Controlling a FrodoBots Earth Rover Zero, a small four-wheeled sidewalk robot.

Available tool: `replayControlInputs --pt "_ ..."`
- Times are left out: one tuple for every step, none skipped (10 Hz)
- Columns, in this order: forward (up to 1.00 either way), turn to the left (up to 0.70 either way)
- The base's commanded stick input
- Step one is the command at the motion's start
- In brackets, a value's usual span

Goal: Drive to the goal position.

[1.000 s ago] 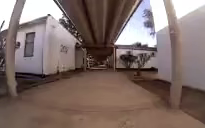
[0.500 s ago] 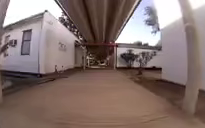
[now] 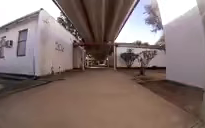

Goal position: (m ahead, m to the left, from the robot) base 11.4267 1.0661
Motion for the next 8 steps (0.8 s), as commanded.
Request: replayControlInputs --pt "0.7 -0.14" --pt "0.7 0.0" --pt "0.7 0.0" --pt "0.7 0.0" --pt "0.7 0.0" --pt "0.7 0.0" --pt "0.7 0.0" --pt "0.7 0.0"
